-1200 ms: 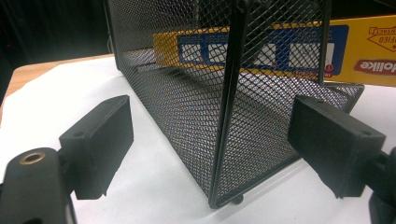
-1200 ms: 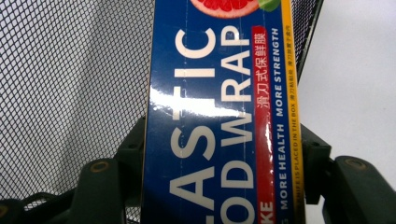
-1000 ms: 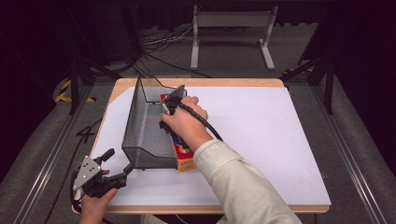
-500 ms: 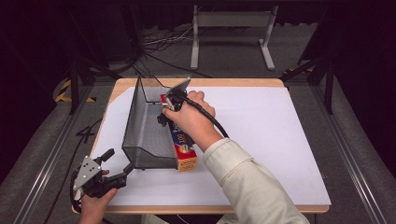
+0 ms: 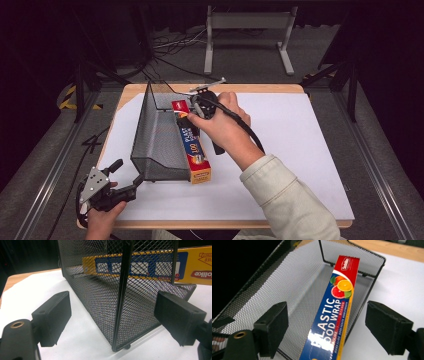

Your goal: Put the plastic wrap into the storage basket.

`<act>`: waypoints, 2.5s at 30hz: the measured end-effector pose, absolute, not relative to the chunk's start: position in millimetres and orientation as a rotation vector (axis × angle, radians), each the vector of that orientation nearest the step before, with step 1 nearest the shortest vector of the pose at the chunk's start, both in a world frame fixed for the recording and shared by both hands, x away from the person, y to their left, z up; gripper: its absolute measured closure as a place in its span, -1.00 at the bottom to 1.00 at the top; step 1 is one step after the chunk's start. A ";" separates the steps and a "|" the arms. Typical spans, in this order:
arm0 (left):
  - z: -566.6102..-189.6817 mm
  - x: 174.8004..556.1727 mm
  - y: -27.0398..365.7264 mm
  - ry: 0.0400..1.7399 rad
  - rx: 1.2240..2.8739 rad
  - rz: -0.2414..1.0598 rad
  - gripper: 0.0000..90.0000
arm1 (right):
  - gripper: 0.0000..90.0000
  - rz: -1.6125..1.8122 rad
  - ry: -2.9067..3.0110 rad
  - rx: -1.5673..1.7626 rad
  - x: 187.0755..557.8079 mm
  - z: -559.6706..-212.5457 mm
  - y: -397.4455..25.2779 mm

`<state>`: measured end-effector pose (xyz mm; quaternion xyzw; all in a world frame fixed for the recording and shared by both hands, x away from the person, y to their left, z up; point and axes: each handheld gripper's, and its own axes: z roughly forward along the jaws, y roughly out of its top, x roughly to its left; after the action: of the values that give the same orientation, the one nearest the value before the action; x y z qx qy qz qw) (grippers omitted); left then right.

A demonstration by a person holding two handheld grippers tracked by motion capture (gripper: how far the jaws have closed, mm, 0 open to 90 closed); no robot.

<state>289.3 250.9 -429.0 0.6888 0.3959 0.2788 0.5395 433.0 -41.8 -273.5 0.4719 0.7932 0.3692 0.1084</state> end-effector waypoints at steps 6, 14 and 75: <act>-429.0 290.1 251.1 0.944 1.636 0.660 -0.66 | -0.57 1.160 2.305 1.308 422.0 -266.1 -71.7; -428.7 290.2 250.0 0.944 1.646 0.662 -0.66 | -0.57 1.233 2.250 1.226 405.3 -263.1 -120.4; -431.5 291.1 247.2 0.930 1.670 0.656 -0.67 | -0.60 1.265 1.991 1.065 330.6 -423.4 -321.7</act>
<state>291.1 247.2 -431.5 0.7000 0.3899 0.2749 0.5314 330.6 -321.7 -423.4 0.3959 0.7401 0.4701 0.2731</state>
